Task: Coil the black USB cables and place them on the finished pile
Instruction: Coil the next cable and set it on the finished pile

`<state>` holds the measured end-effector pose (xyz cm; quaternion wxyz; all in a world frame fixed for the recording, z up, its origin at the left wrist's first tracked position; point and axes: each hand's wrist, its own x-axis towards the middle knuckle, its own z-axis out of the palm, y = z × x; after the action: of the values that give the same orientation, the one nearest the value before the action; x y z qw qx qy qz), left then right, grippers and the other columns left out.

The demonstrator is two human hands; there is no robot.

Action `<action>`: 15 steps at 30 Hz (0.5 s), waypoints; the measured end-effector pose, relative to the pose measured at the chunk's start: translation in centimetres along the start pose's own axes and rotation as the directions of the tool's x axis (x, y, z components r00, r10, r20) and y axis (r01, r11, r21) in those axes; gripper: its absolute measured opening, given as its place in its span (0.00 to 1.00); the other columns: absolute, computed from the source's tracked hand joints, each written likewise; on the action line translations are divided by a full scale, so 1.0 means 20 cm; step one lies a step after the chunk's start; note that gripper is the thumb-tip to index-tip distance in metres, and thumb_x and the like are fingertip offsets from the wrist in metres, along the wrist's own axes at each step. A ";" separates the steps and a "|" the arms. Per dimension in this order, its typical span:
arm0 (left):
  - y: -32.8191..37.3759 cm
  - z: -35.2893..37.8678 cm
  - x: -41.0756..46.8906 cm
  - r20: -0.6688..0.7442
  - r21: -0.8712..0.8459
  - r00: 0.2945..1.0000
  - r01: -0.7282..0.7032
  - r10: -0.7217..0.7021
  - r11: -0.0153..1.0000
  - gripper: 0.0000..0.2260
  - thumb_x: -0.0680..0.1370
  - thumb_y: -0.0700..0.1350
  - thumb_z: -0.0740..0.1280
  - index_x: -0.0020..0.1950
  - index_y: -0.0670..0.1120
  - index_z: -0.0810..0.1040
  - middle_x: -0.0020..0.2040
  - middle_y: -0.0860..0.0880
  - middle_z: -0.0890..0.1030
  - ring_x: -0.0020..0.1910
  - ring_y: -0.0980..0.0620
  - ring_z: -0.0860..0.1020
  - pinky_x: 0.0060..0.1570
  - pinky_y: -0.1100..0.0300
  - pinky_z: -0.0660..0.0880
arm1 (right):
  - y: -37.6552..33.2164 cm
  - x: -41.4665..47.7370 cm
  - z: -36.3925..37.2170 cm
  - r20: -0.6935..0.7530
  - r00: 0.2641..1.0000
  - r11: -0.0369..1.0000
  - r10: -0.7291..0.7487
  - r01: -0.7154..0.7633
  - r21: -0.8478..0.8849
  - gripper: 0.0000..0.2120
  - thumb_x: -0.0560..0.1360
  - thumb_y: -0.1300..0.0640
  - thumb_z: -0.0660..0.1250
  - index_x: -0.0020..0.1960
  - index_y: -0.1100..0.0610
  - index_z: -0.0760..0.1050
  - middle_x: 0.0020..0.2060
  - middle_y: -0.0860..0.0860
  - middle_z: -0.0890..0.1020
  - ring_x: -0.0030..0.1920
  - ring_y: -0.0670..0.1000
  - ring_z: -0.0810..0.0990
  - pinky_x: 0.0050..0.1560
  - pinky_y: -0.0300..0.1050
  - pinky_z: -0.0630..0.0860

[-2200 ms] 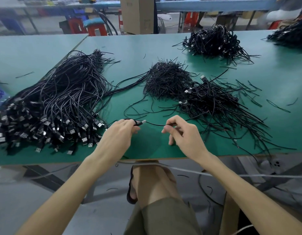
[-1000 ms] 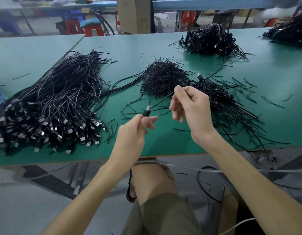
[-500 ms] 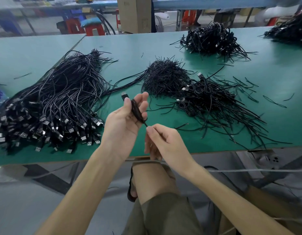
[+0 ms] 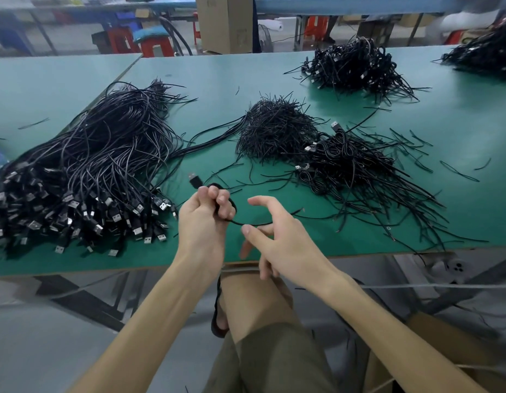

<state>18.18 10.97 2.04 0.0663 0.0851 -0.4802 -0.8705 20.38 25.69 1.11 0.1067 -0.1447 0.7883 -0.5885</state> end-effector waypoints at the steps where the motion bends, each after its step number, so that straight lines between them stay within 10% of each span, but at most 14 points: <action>1: 0.00 -0.01 0.00 -0.033 -0.060 0.999 -0.019 0.017 0.998 0.16 0.88 0.44 0.52 0.42 0.45 0.68 0.35 0.51 0.73 0.32 0.54 0.69 0.40 0.60 0.70 | -0.01 -0.01 0.01 -0.002 1.000 1.000 -0.010 0.010 -0.004 0.19 0.83 0.52 0.62 0.71 0.43 0.61 0.40 0.49 0.87 0.23 0.53 0.79 0.26 0.33 0.71; 9: 0.00 -0.06 0.02 -0.050 -0.267 0.999 0.000 -0.014 0.964 0.15 0.86 0.45 0.55 0.42 0.43 0.72 0.39 0.49 0.80 0.38 0.51 0.80 0.45 0.59 0.80 | -0.06 -0.02 0.06 -0.088 0.996 0.941 -0.003 0.032 0.336 0.23 0.83 0.60 0.62 0.74 0.47 0.59 0.47 0.53 0.87 0.33 0.55 0.84 0.28 0.42 0.76; 15: -0.02 -0.04 -0.02 -0.038 -0.174 0.999 0.025 -0.032 0.984 0.11 0.81 0.49 0.59 0.43 0.45 0.73 0.43 0.49 0.77 0.45 0.50 0.77 0.52 0.59 0.76 | -0.07 0.01 0.12 -0.229 0.973 0.953 -0.007 0.076 0.293 0.29 0.82 0.62 0.65 0.79 0.51 0.58 0.62 0.47 0.80 0.55 0.47 0.84 0.58 0.47 0.80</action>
<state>18.77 10.56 1.32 0.0709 0.1036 -0.3998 -0.9080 21.14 23.15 1.82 0.0247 -0.0757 0.6936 -0.7160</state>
